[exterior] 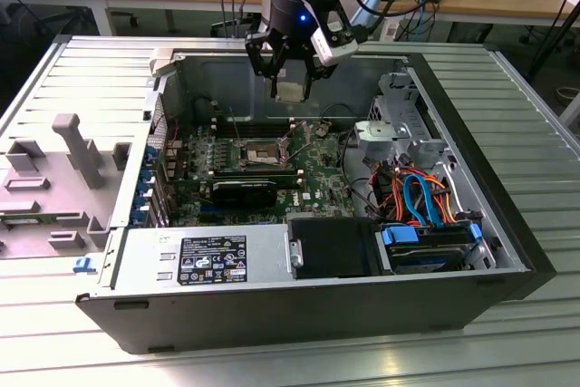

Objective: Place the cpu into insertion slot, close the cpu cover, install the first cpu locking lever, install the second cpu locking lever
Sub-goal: 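Place the cpu into insertion slot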

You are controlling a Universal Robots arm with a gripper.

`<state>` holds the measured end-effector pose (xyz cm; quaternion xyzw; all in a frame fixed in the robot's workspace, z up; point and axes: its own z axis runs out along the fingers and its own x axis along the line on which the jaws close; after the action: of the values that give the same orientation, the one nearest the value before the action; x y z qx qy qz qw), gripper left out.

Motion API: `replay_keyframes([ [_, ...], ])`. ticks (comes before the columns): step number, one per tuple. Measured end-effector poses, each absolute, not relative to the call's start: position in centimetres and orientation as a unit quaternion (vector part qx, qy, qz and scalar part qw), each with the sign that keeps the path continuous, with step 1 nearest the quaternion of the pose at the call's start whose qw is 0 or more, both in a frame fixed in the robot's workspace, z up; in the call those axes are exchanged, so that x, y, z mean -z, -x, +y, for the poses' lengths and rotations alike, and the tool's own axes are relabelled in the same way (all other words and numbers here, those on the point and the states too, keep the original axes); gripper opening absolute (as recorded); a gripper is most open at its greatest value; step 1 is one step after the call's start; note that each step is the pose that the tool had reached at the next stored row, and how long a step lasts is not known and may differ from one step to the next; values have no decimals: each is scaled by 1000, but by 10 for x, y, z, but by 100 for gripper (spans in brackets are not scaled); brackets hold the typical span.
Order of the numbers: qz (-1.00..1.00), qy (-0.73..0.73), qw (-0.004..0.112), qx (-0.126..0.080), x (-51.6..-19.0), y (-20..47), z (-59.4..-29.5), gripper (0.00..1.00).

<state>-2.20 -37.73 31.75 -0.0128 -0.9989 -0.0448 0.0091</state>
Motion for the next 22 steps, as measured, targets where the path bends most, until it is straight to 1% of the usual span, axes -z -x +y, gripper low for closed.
replay_keyframes([
  [22, -999, 13, 9, 45, -315, 25, -386, 55],
])
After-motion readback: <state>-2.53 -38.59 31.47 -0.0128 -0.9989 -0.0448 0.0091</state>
